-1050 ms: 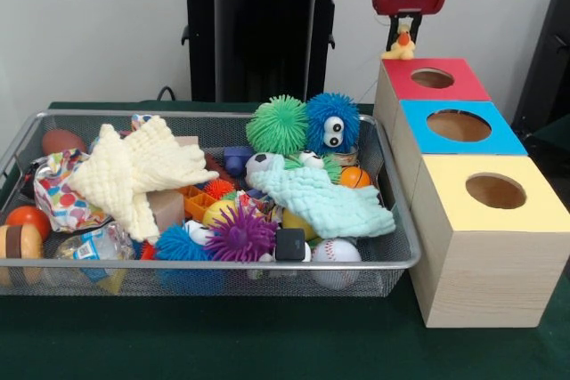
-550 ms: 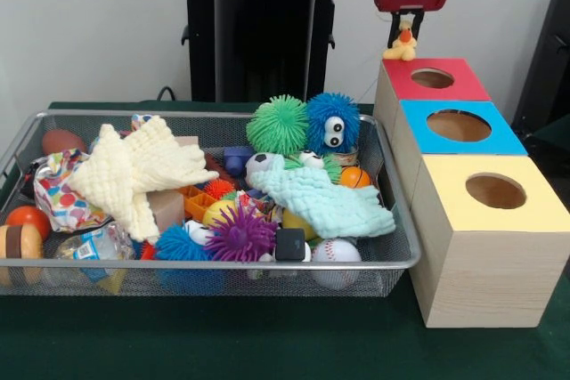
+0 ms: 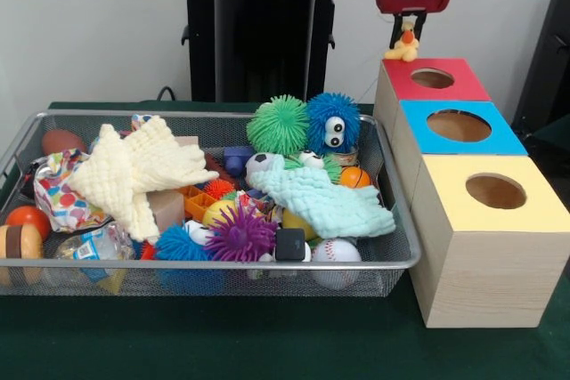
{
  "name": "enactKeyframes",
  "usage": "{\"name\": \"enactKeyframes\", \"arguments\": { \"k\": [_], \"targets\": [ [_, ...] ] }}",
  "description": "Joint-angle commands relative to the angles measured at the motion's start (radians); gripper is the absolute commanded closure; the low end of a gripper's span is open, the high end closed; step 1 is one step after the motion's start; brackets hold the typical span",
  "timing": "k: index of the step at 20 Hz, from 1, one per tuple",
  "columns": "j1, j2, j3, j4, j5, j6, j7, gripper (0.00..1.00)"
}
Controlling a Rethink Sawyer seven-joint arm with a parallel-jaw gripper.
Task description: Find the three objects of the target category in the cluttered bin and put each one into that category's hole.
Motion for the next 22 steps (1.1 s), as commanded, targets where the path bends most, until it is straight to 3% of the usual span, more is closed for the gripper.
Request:
{"name": "enactKeyframes", "arguments": {
  "k": [1, 4, 11, 22],
  "targets": [
    [-0.042, 0.034, 0.089, -0.188, 0.037, -0.026, 0.163, 1.00],
    [-0.069, 0.041, 0.119, -0.177, 0.025, -0.075, 0.147, 1.00],
    [-0.094, 0.032, 0.127, -0.176, 0.024, -0.033, 0.139, 1.00],
    [-0.049, 0.024, 0.082, -0.224, 0.024, 0.054, 0.161, 1.00]
  ]
}}
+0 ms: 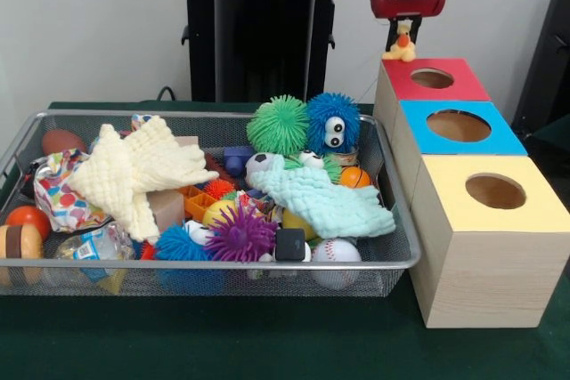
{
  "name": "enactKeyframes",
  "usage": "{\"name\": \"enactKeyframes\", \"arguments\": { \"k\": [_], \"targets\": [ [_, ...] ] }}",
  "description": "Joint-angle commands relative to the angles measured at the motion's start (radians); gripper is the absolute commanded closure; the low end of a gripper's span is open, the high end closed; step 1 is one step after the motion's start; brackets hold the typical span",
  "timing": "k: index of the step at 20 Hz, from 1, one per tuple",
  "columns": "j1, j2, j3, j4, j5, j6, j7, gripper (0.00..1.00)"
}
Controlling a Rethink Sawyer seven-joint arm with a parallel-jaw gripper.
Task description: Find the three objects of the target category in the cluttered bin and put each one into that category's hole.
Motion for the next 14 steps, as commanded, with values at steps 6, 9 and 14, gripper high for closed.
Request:
{"name": "enactKeyframes", "arguments": {
  "k": [6, 9, 14],
  "targets": [
    [0.017, 0.000, 0.032, -0.252, 0.014, 0.084, 0.165, 1.00],
    [0.024, 0.001, 0.024, -0.265, 0.011, 0.104, 0.168, 1.00],
    [0.039, 0.000, 0.008, -0.277, 0.011, 0.122, 0.179, 1.00]
  ]
}}
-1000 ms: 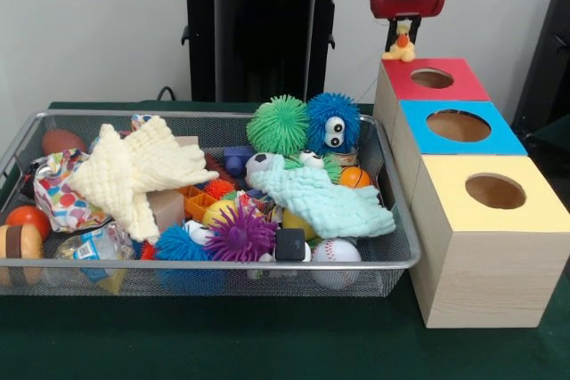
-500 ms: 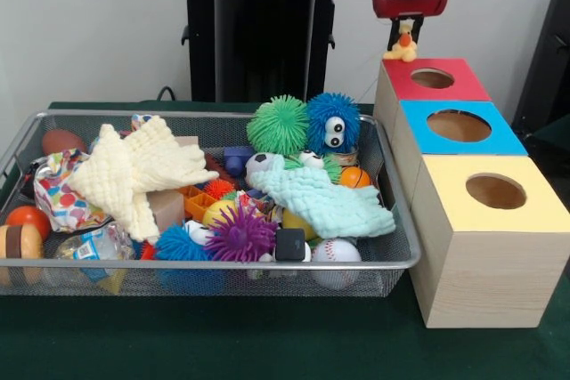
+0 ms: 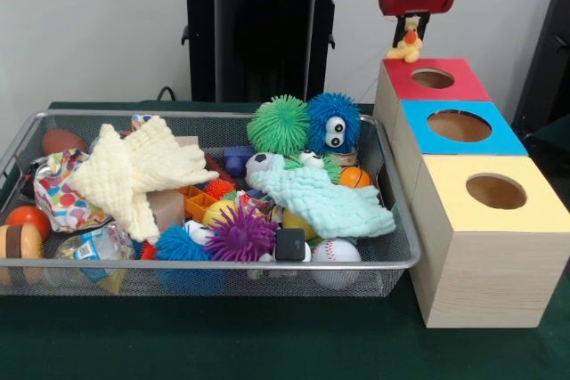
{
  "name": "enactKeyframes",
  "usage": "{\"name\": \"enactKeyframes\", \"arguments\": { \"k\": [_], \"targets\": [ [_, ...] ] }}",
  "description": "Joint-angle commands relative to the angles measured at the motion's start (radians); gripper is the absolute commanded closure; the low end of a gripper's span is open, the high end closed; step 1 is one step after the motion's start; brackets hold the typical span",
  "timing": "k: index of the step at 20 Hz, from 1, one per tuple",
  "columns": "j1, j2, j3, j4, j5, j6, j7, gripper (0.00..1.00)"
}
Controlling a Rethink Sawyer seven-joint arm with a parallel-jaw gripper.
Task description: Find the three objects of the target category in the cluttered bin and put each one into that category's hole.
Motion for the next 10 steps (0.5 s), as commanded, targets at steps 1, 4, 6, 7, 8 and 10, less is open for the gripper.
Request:
{"name": "enactKeyframes", "arguments": {
  "k": [1, 4, 6, 7, 8, 10],
  "targets": [
    [0.003, 0.001, 0.036, -0.210, 0.013, 0.006, 0.179, 1.00],
    [0.006, 0.003, 0.032, -0.216, 0.013, 0.009, 0.178, 1.00],
    [0.007, 0.005, 0.029, -0.220, 0.012, 0.011, 0.177, 1.00],
    [0.012, 0.006, 0.021, -0.224, 0.008, 0.015, 0.179, 1.00],
    [0.012, 0.008, 0.019, -0.227, 0.008, 0.017, 0.179, 1.00],
    [0.006, 0.008, 0.026, -0.223, 0.012, 0.016, 0.176, 1.00]
  ]
}}
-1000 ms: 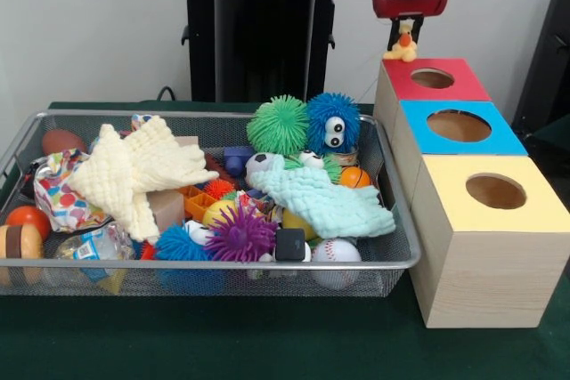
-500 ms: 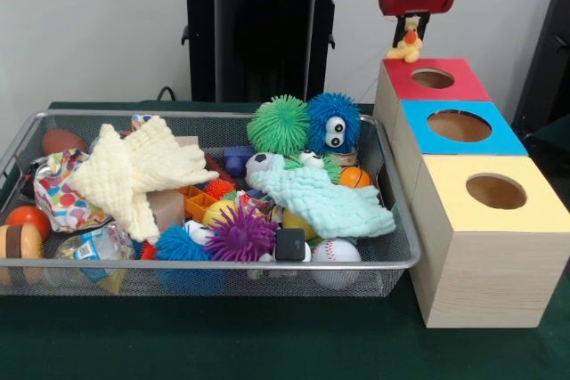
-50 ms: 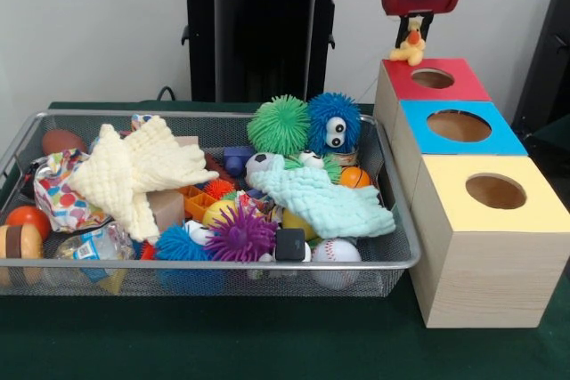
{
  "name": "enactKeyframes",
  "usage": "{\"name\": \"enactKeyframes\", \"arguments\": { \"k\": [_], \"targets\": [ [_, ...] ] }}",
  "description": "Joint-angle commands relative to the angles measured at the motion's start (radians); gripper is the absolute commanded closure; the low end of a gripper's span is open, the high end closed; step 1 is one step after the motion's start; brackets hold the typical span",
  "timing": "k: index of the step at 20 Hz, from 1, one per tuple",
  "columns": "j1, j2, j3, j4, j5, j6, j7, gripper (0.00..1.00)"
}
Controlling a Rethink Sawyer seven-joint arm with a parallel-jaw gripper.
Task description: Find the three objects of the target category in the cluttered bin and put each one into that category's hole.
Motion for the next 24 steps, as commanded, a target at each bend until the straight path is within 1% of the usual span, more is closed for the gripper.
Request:
{"name": "enactKeyframes", "arguments": {
  "k": [1, 4, 13, 17, 24],
  "targets": [
    [-0.010, 0.008, 0.047, -0.180, 0.015, -0.017, 0.174, 1.00],
    [-0.010, 0.010, 0.043, -0.183, 0.016, -0.016, 0.177, 1.00],
    [-0.044, 0.001, 0.067, -0.176, 0.027, 0.013, 0.158, 1.00],
    [-0.047, 0.006, 0.072, -0.173, 0.028, 0.002, 0.159, 1.00],
    [-0.022, 0.020, 0.060, -0.191, 0.027, -0.001, 0.185, 1.00]
  ]
}}
